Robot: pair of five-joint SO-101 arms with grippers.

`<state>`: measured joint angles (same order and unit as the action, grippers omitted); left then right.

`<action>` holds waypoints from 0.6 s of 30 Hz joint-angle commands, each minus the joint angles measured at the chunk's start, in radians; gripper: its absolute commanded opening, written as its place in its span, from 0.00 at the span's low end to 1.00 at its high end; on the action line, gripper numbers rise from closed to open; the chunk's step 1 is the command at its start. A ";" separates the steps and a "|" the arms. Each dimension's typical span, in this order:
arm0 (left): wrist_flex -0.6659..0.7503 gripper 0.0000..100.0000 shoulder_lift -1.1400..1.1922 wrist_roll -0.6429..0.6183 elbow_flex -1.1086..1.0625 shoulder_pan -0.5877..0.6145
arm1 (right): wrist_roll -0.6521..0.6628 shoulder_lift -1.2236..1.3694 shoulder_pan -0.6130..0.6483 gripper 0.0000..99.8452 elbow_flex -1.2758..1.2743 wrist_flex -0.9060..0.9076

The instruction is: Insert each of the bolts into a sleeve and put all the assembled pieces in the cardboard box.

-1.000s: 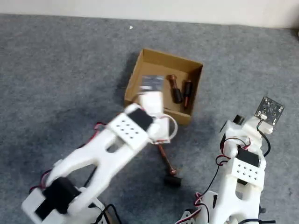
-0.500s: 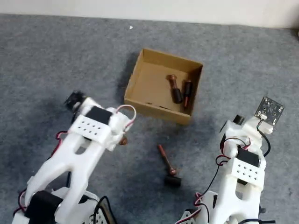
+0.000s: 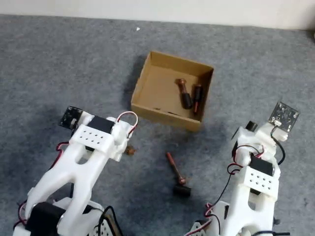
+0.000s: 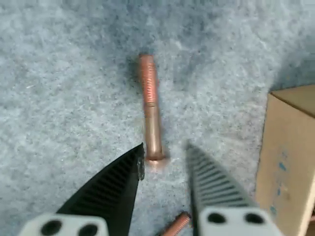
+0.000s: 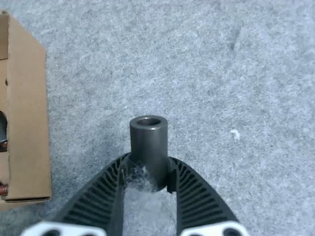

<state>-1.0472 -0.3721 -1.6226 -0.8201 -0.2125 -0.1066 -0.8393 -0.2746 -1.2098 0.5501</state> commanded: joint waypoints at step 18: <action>-0.153 0.23 -0.042 0.606 0.116 -0.024 | -0.003 -0.038 -0.012 0.01 0.008 -0.030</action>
<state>-1.1040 -0.3721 -1.2820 -0.7971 -0.2279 -0.1066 -0.8393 -0.2746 -1.2098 0.5501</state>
